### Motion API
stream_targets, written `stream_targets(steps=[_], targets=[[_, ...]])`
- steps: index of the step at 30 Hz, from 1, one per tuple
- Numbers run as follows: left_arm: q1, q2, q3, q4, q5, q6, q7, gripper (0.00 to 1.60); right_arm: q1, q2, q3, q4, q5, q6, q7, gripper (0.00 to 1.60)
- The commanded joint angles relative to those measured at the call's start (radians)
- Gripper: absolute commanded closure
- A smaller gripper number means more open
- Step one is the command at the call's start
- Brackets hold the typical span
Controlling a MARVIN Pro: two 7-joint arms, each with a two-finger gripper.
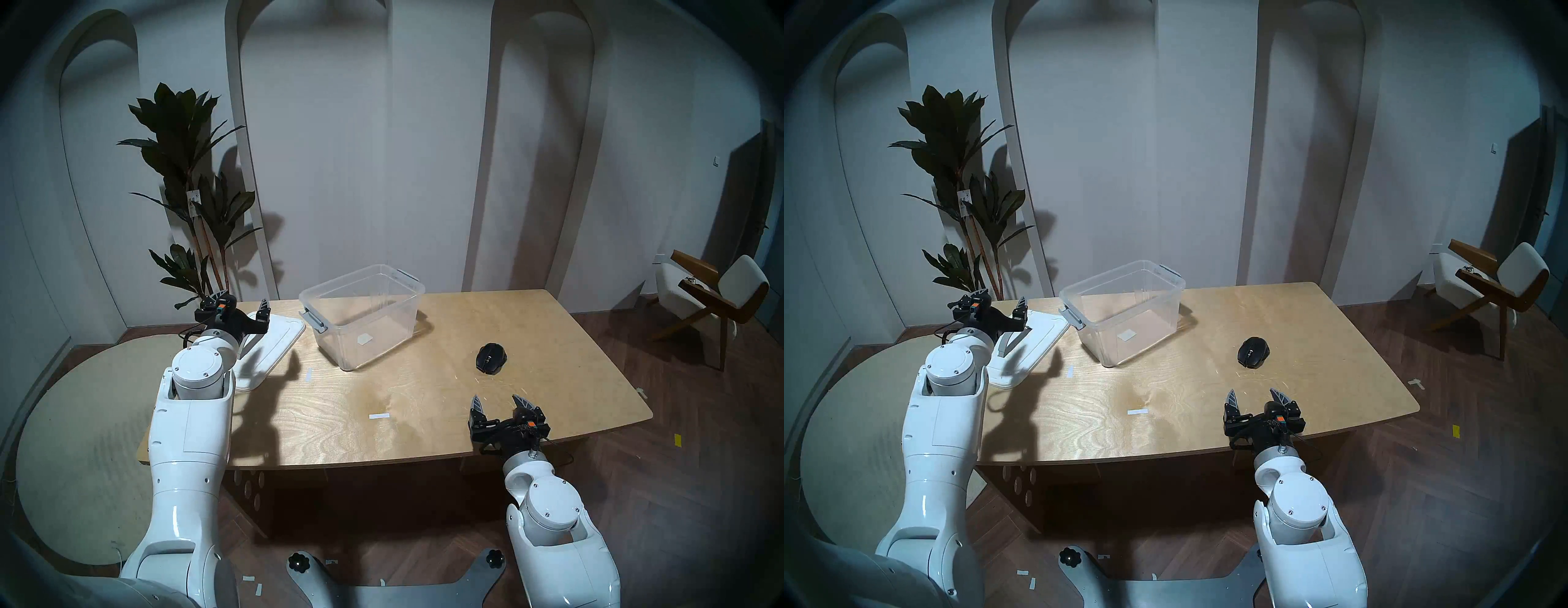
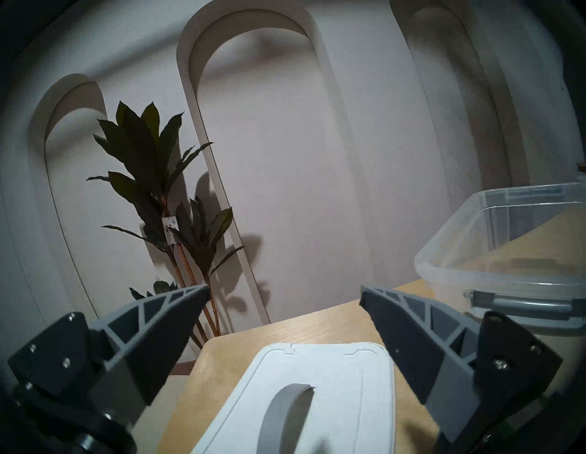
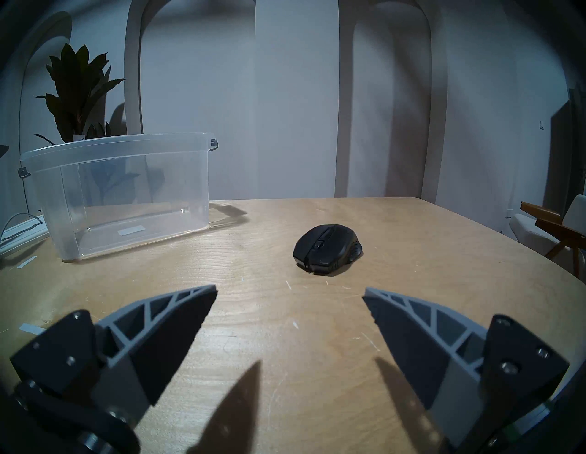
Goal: Open a storage container and put mouse inside
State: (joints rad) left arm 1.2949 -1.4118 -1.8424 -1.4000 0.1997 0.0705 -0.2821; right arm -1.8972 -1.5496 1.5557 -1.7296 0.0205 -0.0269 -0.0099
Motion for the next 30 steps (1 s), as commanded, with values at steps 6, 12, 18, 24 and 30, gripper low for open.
stream_targets(steps=[6, 12, 18, 24, 30], targets=[[0.062, -0.007, 0.019, -0.168, 0.034, 0.12, -0.004, 0.0, 0.001, 0.001, 0.0, -0.028, 0.0, -0.002, 0.002, 0.0], [0.066, -0.008, 0.023, -0.177, 0.042, 0.137, 0.002, 0.0, 0.015, -0.016, -0.009, -0.014, -0.015, -0.014, -0.023, 0.0], [0.066, -0.007, 0.026, -0.179, 0.044, 0.142, 0.006, 0.0, 0.061, -0.028, -0.031, 0.024, -0.048, -0.028, -0.064, 0.0], [0.066, -0.007, 0.027, -0.179, 0.046, 0.144, 0.009, 0.0, 0.111, -0.028, -0.067, 0.032, -0.085, -0.012, -0.131, 0.0], [0.067, -0.007, 0.027, -0.179, 0.047, 0.143, 0.01, 0.0, 0.173, -0.03, -0.093, 0.094, -0.084, 0.004, -0.218, 0.0]])
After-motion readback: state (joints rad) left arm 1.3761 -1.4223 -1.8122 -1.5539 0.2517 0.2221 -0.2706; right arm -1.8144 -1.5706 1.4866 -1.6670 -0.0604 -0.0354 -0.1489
